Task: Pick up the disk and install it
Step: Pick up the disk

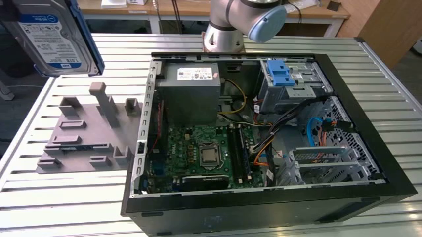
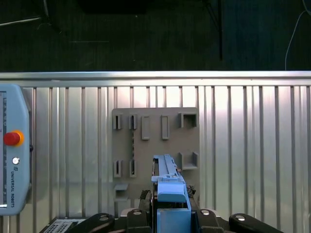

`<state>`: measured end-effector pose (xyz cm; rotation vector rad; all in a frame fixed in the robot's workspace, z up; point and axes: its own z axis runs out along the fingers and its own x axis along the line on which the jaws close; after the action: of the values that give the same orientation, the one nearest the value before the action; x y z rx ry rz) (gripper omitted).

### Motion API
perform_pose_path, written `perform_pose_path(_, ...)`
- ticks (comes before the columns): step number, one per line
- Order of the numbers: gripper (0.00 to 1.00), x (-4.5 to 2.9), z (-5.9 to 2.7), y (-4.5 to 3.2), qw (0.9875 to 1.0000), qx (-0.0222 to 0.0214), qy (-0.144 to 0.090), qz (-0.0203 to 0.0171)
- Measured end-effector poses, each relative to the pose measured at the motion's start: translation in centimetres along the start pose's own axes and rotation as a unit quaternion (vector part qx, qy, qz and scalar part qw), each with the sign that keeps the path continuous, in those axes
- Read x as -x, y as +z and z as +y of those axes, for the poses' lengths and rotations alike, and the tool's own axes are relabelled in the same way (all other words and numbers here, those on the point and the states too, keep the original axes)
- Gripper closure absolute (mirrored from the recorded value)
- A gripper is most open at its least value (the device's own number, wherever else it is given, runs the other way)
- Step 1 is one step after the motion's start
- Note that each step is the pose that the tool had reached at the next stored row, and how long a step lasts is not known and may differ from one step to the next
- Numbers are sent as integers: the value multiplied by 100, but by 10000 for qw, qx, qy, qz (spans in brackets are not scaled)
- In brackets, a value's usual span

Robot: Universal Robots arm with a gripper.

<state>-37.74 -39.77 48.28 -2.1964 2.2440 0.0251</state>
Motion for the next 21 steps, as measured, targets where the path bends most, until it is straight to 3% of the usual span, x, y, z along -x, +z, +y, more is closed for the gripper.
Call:
perform_pose_path(9, 64, -47, -98, 7, 10000, 0, 21, 6)
perform_pose_path(21, 64, -193, -135, 9, 10000, 1, 61, 9)
